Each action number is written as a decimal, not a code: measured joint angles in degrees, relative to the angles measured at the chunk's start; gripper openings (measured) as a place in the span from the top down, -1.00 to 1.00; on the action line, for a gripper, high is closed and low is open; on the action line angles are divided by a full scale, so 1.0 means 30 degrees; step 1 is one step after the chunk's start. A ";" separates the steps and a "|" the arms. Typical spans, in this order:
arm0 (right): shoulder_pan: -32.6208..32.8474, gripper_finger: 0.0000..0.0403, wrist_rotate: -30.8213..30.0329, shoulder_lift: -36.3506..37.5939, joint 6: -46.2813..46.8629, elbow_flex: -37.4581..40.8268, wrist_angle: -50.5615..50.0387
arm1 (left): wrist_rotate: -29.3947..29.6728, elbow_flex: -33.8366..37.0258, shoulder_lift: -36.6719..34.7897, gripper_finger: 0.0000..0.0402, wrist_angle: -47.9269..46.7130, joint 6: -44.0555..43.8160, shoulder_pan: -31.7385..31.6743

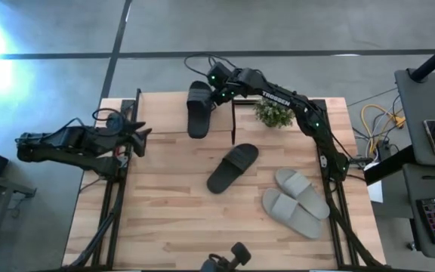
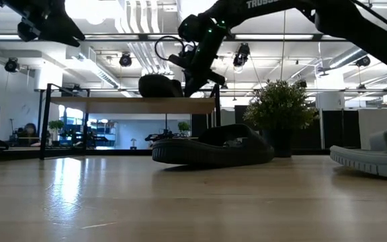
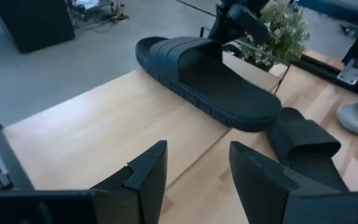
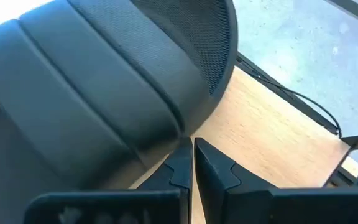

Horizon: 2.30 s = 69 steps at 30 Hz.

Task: Pick and place slides into the shelf
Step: Put the right black slipper on the shelf, then put the black slipper on the shelf

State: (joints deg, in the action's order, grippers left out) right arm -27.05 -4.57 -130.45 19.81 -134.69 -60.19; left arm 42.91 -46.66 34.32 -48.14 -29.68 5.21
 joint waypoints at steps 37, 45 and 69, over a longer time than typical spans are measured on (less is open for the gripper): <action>1.3888 0.37 -0.7998 0.8654 0.7788 0.9989 -0.8412 | -0.0353 0.0737 -0.0297 0.21 -0.1167 0.3142 0.0007; 1.5402 -0.04 -1.1126 0.8176 0.8556 1.4302 -0.3446 | -0.0364 0.0737 -0.0442 0.21 -0.1132 0.5649 0.0002; 1.5209 -0.18 -1.3497 0.8058 0.6495 1.9877 0.5425 | -0.0358 0.0759 -0.0821 0.21 -0.1215 0.5649 0.0000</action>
State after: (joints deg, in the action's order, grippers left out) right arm 18.57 -45.06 -106.28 39.29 -75.06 -43.91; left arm 41.84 -44.38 31.86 -51.79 -12.73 5.21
